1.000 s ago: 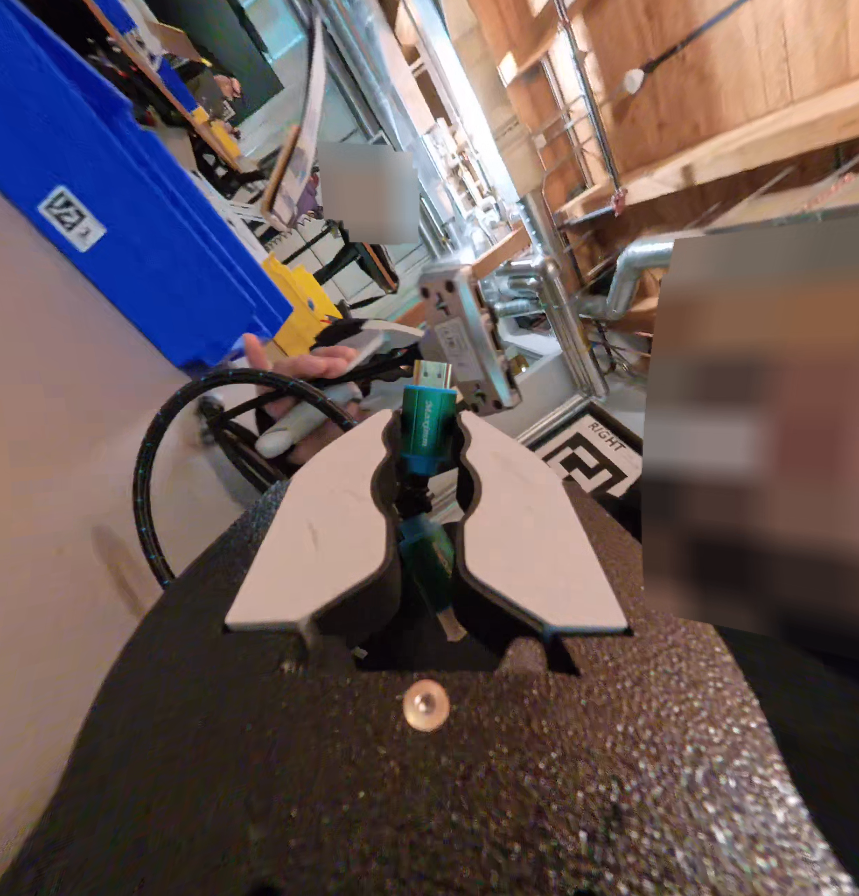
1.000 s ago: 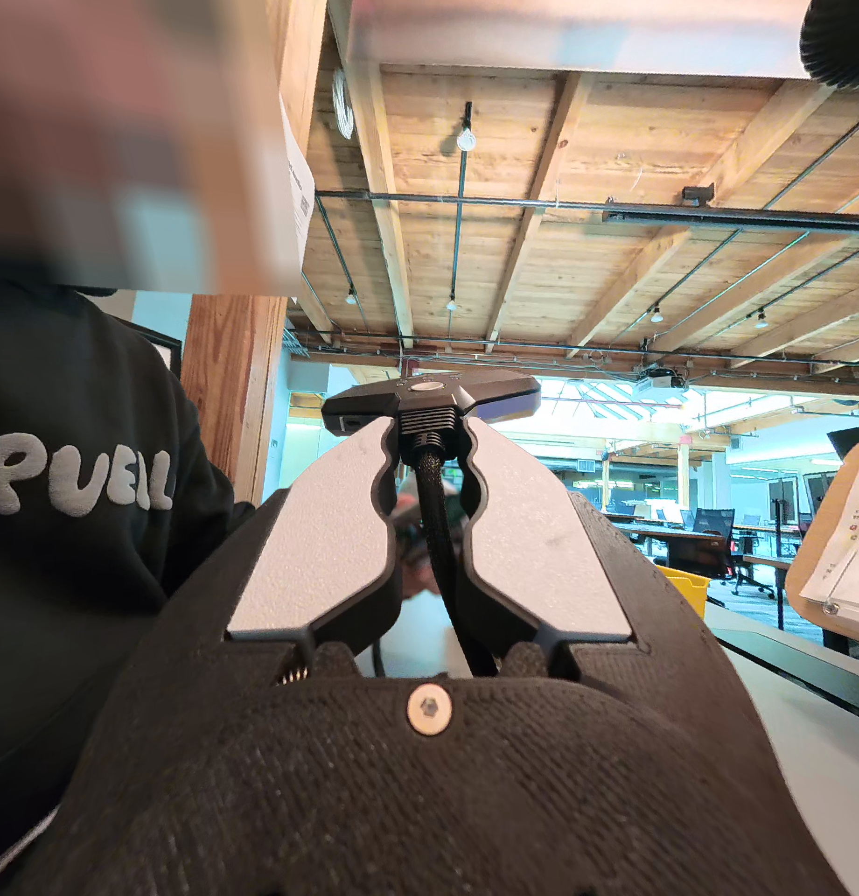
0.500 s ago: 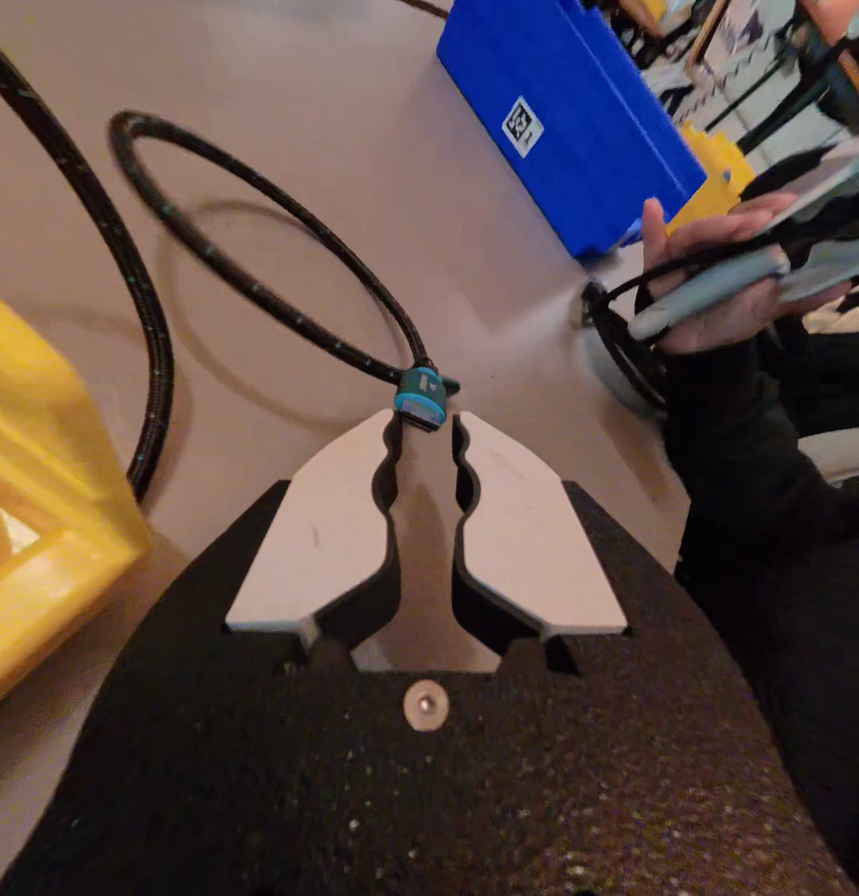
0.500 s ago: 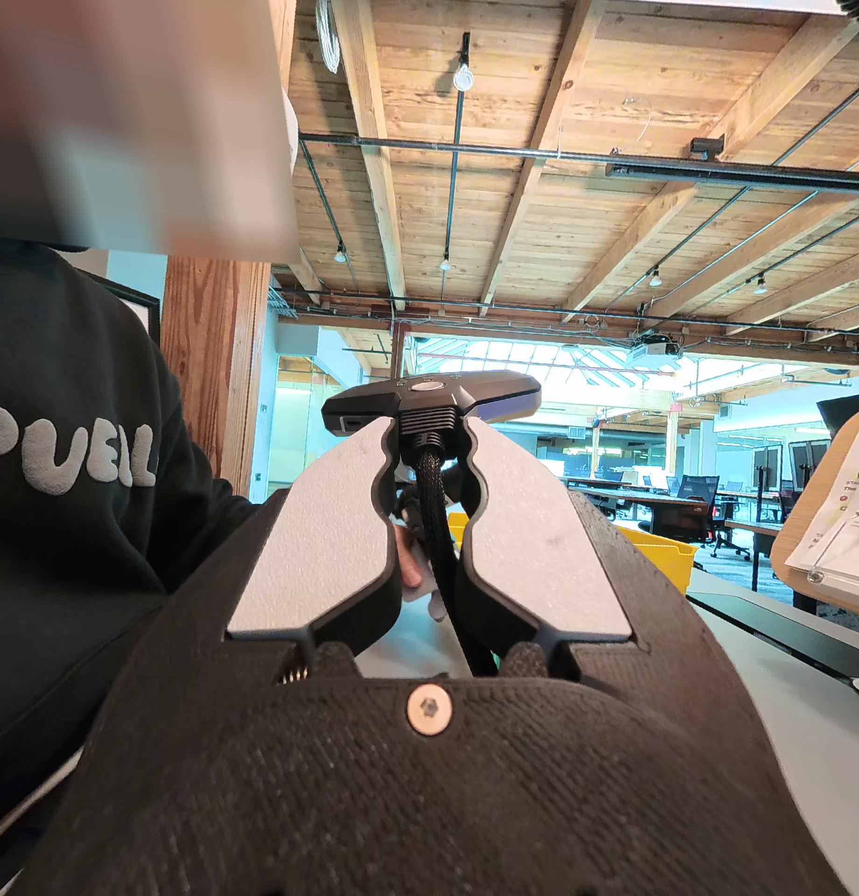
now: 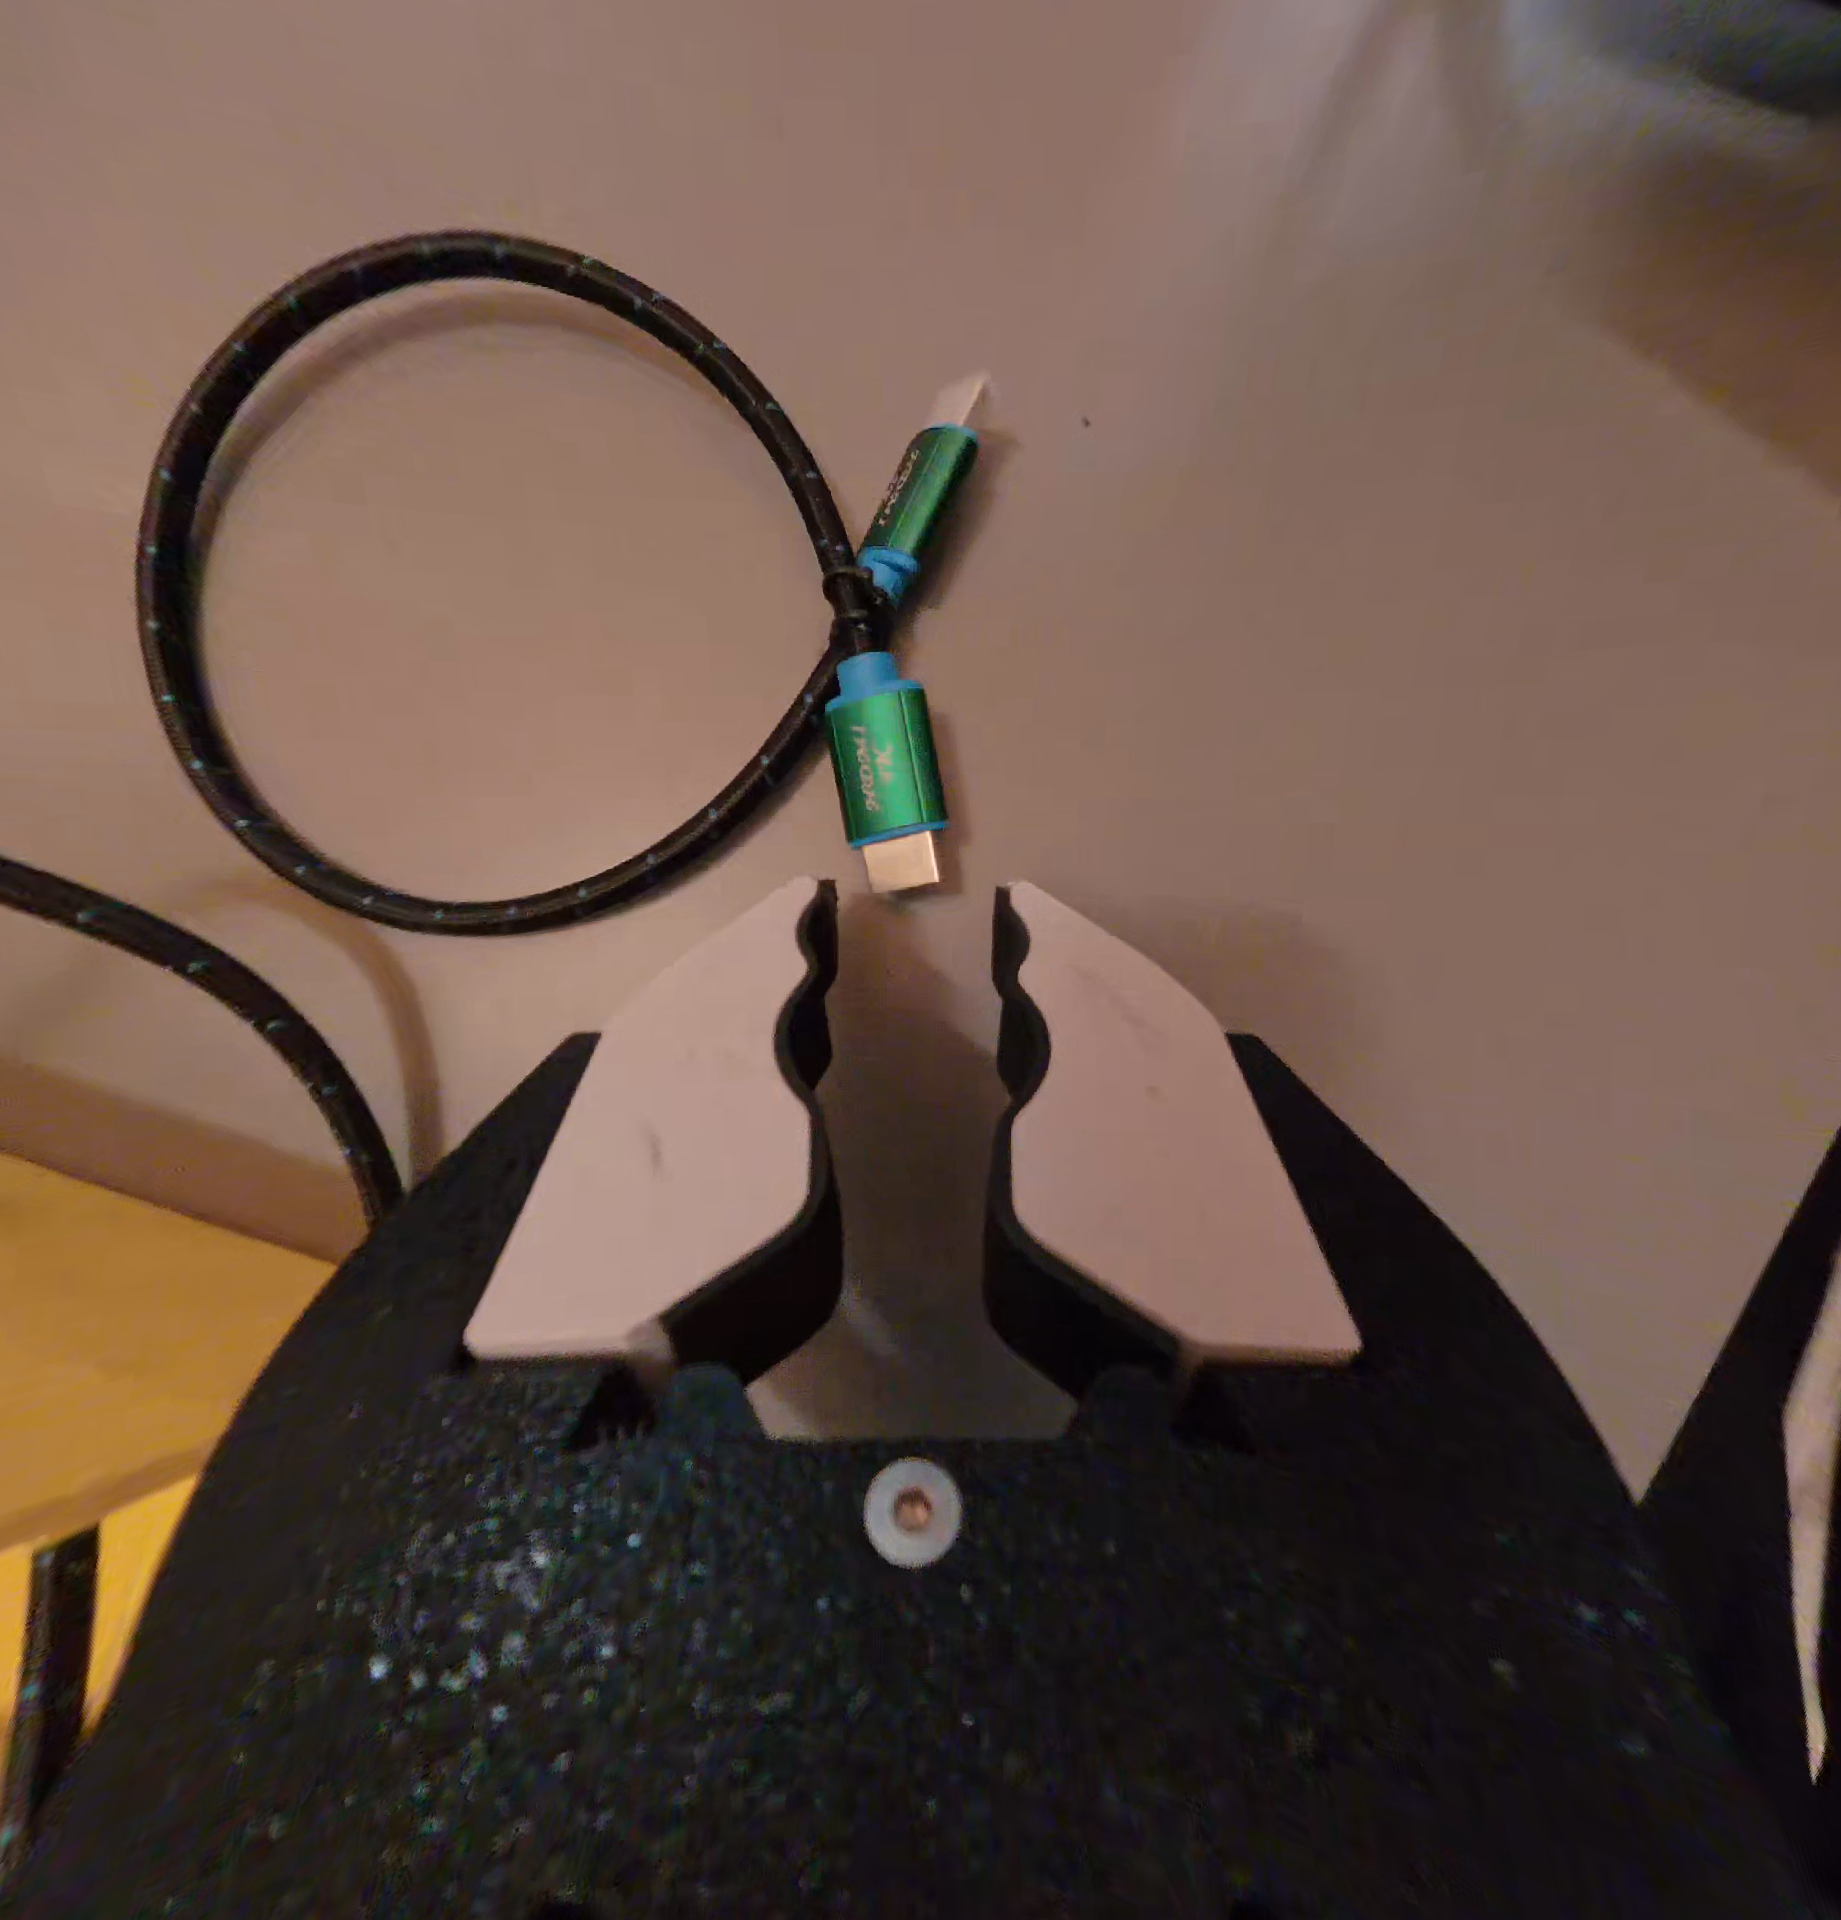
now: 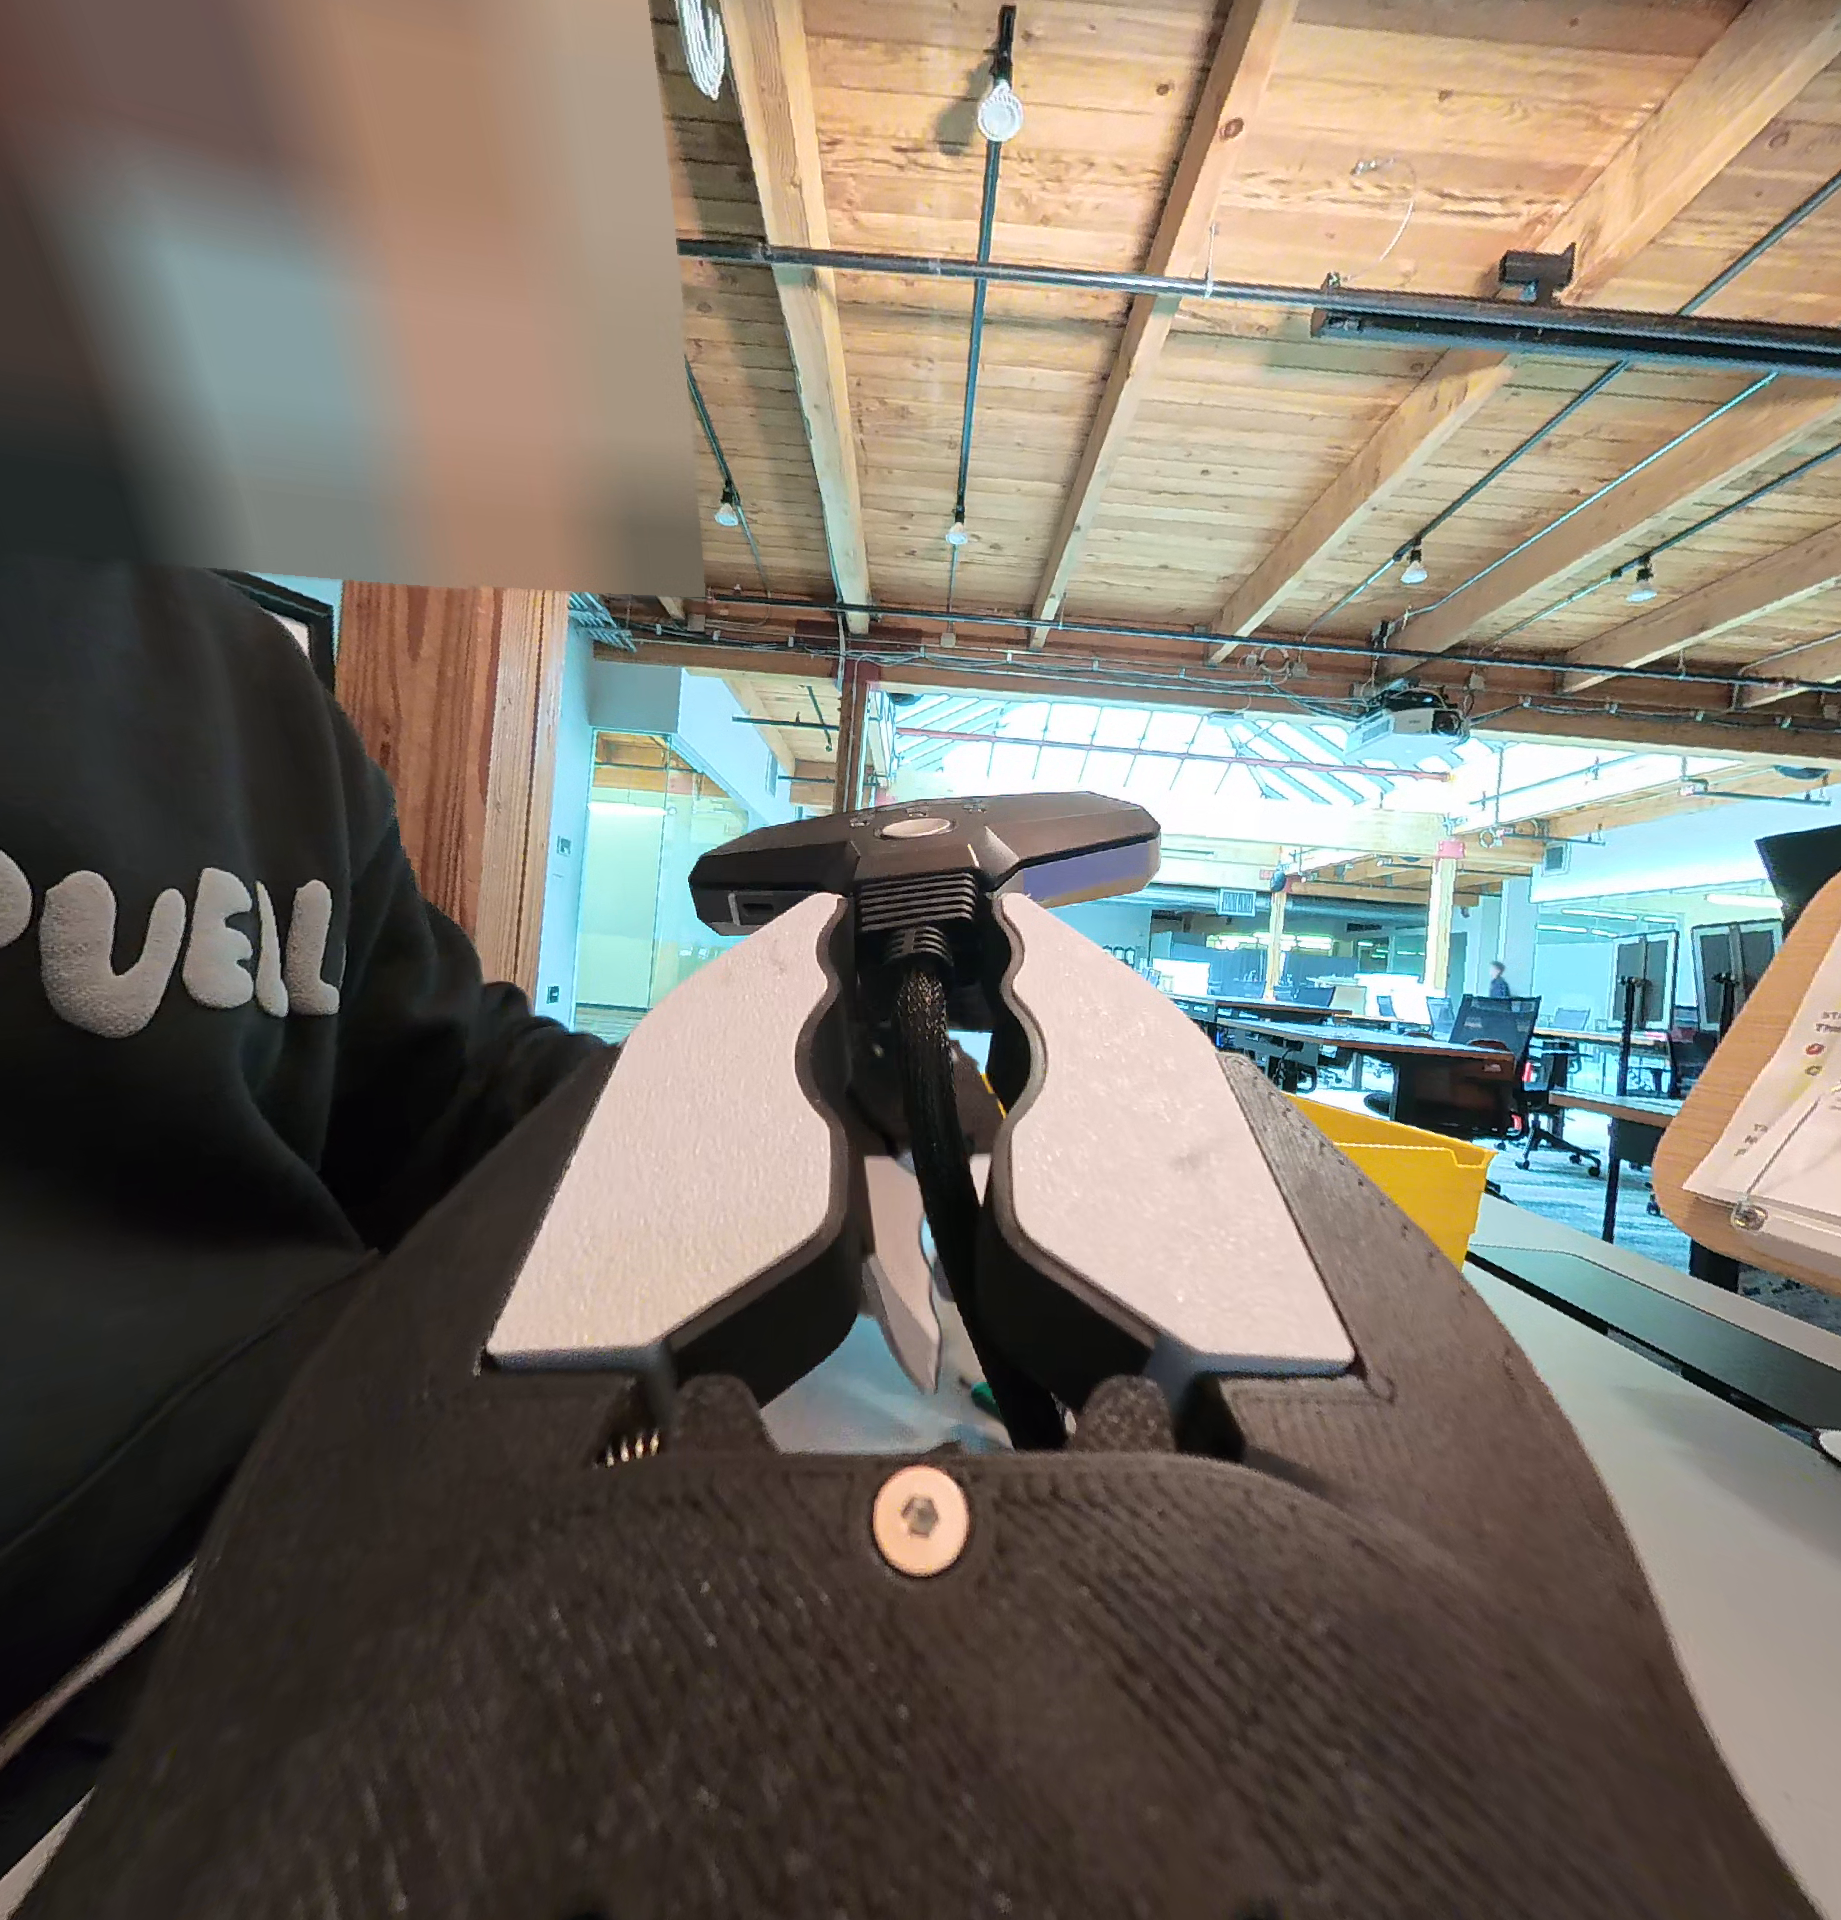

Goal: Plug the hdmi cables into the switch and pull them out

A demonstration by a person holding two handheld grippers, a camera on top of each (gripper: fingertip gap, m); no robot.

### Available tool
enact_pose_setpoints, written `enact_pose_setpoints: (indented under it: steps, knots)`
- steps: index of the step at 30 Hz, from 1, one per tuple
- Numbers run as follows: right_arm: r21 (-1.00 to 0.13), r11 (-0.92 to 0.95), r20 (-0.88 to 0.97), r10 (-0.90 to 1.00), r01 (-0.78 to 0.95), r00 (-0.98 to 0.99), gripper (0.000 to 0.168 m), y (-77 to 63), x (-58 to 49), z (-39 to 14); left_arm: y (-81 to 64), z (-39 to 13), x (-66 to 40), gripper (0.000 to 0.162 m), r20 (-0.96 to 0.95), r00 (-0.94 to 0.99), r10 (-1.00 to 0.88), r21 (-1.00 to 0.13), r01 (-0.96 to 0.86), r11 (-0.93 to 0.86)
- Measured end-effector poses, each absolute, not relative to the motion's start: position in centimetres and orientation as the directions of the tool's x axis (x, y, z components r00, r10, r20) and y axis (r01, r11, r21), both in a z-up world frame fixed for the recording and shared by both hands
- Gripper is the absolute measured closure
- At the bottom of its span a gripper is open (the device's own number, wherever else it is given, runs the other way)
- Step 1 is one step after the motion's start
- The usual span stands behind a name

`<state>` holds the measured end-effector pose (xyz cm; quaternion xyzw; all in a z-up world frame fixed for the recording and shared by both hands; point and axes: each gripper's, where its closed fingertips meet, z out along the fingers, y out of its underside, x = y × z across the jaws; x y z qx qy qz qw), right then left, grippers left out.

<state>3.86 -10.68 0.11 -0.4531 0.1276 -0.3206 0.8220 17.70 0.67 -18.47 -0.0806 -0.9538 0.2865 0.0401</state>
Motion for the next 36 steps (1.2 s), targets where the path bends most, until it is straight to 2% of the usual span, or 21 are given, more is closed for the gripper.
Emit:
enact_pose_setpoints:
  steps: [3,5,8,10,12,15,19,22,24,27,30,33,36]
  knots:
    - [-0.821,0.389,0.079,-0.647,0.417,0.759,0.145,-10.8,3.8,0.2,-0.4,-19.7,16.8,0.136,0.060,-0.984,0.166,-0.503,0.114,0.857]
    - [-0.819,0.390,0.081,-0.647,0.421,0.758,0.145,-10.9,3.7,0.3,-2.2,-18.6,14.8,0.140,0.063,-0.972,0.226,-0.586,0.148,0.797]
    - [-0.819,0.386,0.087,-0.648,0.425,0.756,0.144,-10.9,3.7,0.3,-4.6,-15.8,9.4,0.146,-0.007,-0.891,0.454,-0.754,0.303,0.583]
    - [-0.814,0.388,0.089,-0.651,0.431,0.754,0.145,-11.0,3.6,0.4,-5.3,-14.8,7.6,0.145,-0.107,-0.844,0.526,-0.776,0.401,0.487]
    - [-0.804,0.390,0.091,-0.665,0.449,0.741,0.145,-11.3,3.5,0.7,-5.9,-14.7,8.6,0.135,-0.182,-0.832,0.524,-0.742,0.466,0.482]
    - [-0.786,0.401,0.091,-0.679,0.471,0.729,0.144,-12.0,3.3,1.1,-7.0,-14.3,10.6,0.134,-0.331,-0.761,0.557,-0.678,0.603,0.420]
    - [-0.768,0.413,0.089,-0.689,0.490,0.720,0.145,-12.6,3.0,1.4,-9.0,-14.8,10.6,0.129,-0.499,-0.509,0.702,-0.518,0.824,0.229]
    - [-0.768,0.401,0.095,-0.700,0.500,0.708,0.145,-12.9,2.8,1.5,-11.3,-15.5,10.9,0.124,-0.566,-0.363,0.741,-0.414,0.901,0.126]
    - [-0.765,0.395,0.094,-0.713,0.509,0.695,0.145,-13.3,2.7,1.6,-11.6,-16.6,10.6,0.141,-0.475,-0.335,0.813,-0.407,0.903,0.134]
    - [-0.753,0.399,0.092,-0.722,0.523,0.685,0.145,-14.0,2.4,1.8,-10.3,-18.7,10.0,0.138,-0.255,-0.326,0.910,-0.416,0.887,0.201]
    - [-0.739,0.413,0.090,-0.722,0.532,0.686,0.145,-14.3,2.0,2.0,-10.1,-19.3,9.7,0.136,-0.167,-0.367,0.915,-0.465,0.848,0.255]
    - [-0.746,0.408,0.093,-0.719,0.527,0.688,0.145,-14.1,2.1,1.9,-11.2,-19.2,11.3,0.137,-0.228,-0.493,0.839,-0.476,0.809,0.346]
    - [-0.751,0.402,0.098,-0.716,0.523,0.691,0.145,-13.9,2.2,1.8,-12.0,-19.2,14.8,0.139,-0.240,-0.756,0.608,-0.465,0.640,0.612]
